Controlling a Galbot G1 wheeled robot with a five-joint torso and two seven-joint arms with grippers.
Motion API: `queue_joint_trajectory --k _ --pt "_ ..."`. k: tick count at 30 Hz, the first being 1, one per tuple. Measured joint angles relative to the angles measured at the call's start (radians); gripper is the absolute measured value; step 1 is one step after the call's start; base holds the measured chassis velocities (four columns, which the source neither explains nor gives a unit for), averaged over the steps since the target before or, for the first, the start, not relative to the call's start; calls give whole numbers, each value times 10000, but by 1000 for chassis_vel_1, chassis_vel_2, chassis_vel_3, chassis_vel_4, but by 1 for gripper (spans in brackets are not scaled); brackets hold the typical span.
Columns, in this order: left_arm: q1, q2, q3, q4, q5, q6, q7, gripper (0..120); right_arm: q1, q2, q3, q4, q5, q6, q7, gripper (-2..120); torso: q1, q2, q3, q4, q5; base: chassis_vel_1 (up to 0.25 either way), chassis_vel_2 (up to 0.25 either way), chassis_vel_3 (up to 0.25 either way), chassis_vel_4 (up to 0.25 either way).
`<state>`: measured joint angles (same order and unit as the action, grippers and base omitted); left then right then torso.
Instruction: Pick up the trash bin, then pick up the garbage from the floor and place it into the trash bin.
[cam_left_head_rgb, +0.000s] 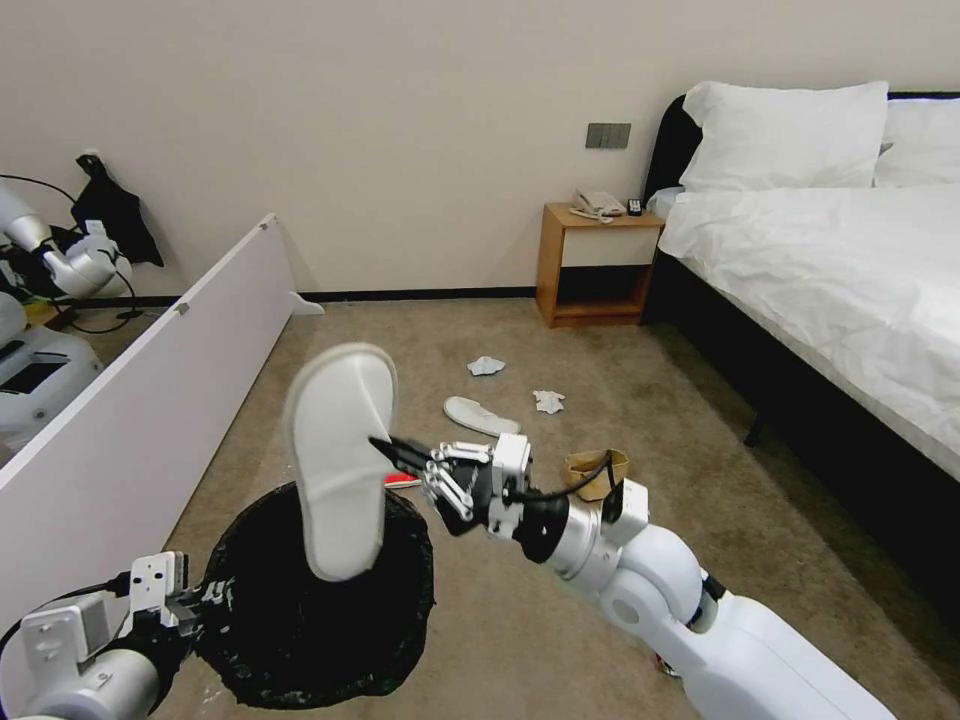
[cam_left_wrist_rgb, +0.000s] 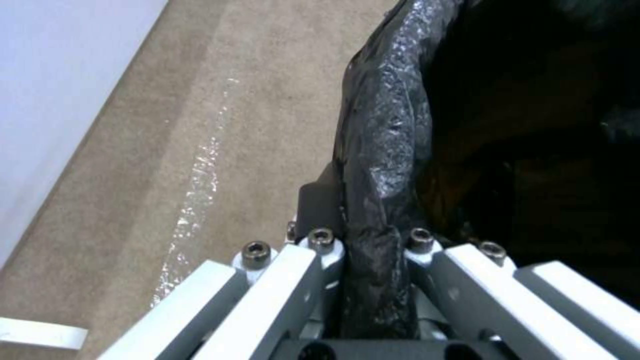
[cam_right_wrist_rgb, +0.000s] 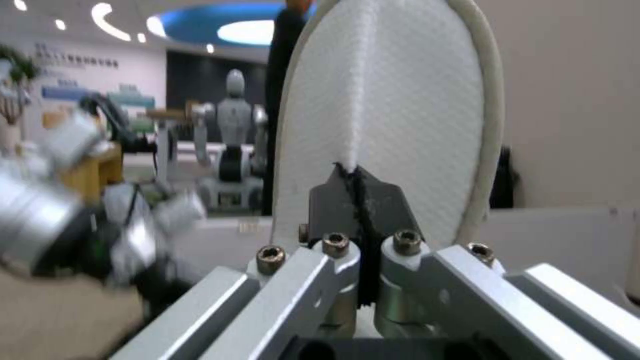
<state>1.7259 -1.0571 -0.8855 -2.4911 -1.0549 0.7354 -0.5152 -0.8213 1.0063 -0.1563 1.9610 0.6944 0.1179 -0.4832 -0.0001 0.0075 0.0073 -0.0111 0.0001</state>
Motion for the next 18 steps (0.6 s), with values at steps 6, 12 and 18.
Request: queue_joint_trajectory --k 6,12,18 --pt "0 -4 14 -69 -140 0 -38 3 -205 363 -281 -608 -650 195 -181 0 0 0 1 3 1 0 0 0 0" --pt "31 -2 6 -93 -370 0 -80 3 -116 909 -634 -928 -879 249 -224 0 0 0 1 3 -3 0 0 0 0" --pt "60 -32 33 -95 -430 0 -88 3 -121 1548 -854 -1277 -1140 397 -374 0 0 0 1 3 -2 0 0 0 0"
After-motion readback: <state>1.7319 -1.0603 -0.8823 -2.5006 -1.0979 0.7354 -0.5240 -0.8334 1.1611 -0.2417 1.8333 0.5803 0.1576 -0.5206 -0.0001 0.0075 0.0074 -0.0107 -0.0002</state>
